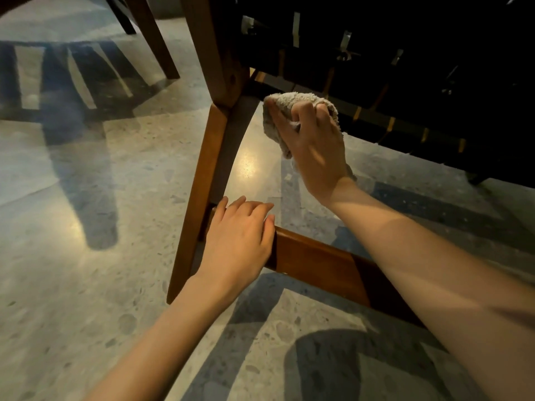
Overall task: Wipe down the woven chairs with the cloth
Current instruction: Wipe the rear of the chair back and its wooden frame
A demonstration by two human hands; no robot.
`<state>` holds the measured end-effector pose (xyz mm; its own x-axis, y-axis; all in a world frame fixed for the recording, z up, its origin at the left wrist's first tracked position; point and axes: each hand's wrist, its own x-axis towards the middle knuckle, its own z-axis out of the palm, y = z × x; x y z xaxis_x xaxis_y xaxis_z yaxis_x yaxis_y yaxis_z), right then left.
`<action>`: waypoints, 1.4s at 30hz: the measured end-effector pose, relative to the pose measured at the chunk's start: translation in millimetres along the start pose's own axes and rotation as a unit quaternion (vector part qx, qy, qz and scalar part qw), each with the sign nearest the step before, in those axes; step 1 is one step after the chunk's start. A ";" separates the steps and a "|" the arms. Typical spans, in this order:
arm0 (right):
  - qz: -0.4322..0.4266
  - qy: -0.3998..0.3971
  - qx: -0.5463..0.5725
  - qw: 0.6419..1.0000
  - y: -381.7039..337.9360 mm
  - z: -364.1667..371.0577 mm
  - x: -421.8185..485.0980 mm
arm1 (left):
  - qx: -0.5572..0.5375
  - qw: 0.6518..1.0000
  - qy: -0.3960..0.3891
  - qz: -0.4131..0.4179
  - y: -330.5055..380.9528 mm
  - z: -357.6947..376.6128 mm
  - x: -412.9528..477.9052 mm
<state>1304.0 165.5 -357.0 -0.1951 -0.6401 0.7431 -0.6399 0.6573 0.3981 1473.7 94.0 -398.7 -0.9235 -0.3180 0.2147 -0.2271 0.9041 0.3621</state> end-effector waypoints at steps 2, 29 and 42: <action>-0.006 0.001 -0.030 1.000 7.2 -3.3 -10.1 | 0.008 1.000 -0.008 0.006 5.0 0.0 -2.4; 0.027 -0.175 -0.194 0.965 238.4 -148.7 -191.5 | -0.078 0.965 -0.126 0.217 213.8 52.6 2.6; 0.233 -0.346 -0.206 0.885 257.5 -183.0 -242.4 | -0.072 0.952 -0.163 0.250 254.9 76.3 -3.3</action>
<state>1322.5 562.6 -336.2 -0.8668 -0.2575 0.4270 -0.0725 0.9123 0.4031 1395.3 347.3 -376.3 -0.9572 0.2681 0.1087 0.2888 0.8633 0.4139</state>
